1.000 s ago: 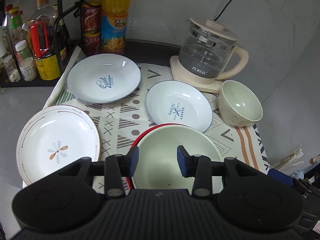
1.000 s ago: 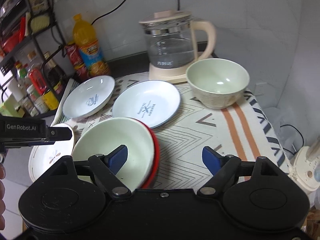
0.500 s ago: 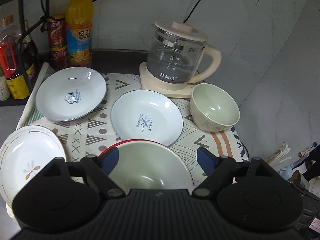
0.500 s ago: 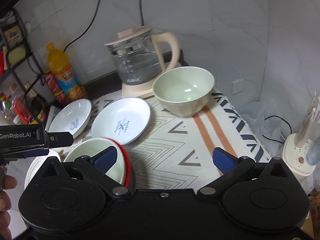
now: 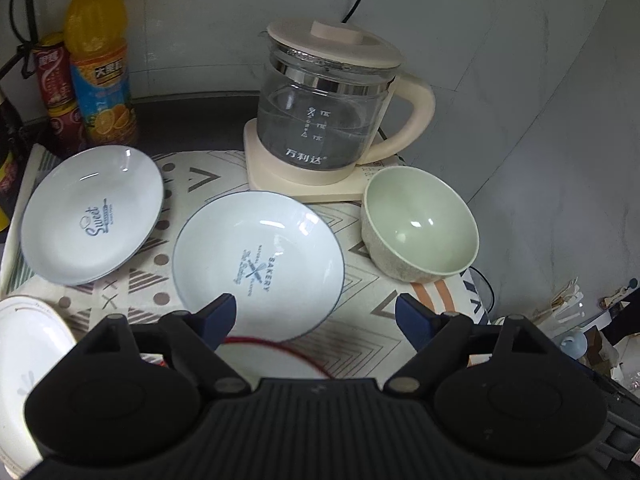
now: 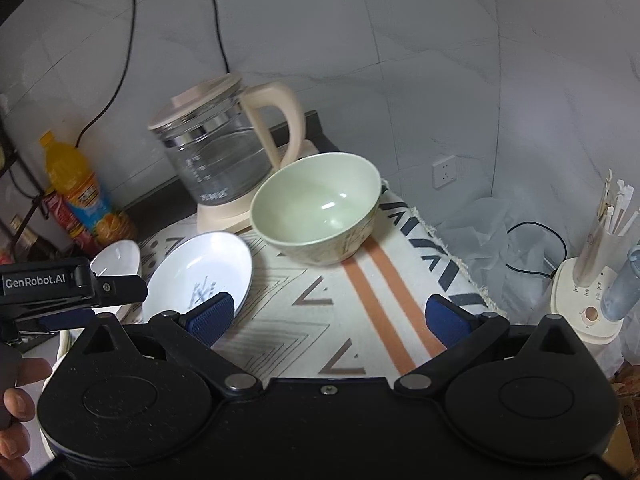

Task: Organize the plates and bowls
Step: 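Move both grippers to the small pale green bowl beside the kettle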

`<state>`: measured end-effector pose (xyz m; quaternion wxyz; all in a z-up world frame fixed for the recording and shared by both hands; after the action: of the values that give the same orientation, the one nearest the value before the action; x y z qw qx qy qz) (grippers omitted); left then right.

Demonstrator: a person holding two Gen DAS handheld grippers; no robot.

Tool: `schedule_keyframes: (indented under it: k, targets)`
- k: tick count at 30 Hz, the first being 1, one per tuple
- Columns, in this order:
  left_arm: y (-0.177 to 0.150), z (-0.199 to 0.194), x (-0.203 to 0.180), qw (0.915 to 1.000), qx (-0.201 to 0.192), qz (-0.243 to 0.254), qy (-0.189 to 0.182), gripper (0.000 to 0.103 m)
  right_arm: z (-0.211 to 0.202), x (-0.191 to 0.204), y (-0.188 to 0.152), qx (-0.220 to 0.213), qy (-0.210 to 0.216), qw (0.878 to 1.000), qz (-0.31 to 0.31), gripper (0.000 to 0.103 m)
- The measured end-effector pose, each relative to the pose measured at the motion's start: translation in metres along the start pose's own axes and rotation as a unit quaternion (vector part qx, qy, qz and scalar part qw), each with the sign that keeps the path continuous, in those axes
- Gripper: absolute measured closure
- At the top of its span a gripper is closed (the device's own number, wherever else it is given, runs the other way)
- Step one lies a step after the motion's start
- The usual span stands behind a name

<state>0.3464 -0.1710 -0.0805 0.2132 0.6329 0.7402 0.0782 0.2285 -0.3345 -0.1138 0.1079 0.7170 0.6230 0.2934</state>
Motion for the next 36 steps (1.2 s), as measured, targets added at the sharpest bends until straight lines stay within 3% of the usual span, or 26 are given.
schedule_keyframes:
  k: [16, 23, 34, 36]
  targets:
    - [0.053, 0.065, -0.017, 0.9992, 0.027, 0.016, -0.026, 0.018, 0.050, -0.022, 0.046, 0.008, -0.023, 0.999, 0.036, 0.001]
    - [0.069, 0.092, -0.030, 0.9985, 0.032, 0.024, -0.038, 0.022, 0.069, -0.030, 0.060, 0.011, -0.028, 0.998, 0.047, 0.016]
    - [0.078, 0.134, -0.047, 0.9964, 0.063, 0.027, -0.050, 0.051, 0.107, -0.044, 0.070, 0.043, -0.026, 0.995, 0.083, 0.042]
    - [0.077, 0.141, -0.049, 0.9961, 0.069, 0.027, -0.047, 0.063, 0.113, -0.045, 0.071, 0.049, -0.022, 0.995, 0.089, 0.049]
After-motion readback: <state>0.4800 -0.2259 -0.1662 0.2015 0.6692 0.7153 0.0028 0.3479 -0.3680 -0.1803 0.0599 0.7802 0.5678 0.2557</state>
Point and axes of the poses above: each gripper's, at about its wrist camera, not at the fingertips, and z roughly the way its jaws point, x to its left, y to its top, the point moved 1 cm from there along z, roughly the way its jaws point, and after that the axes turned 11 degrees about x, right-handed, at the moved point
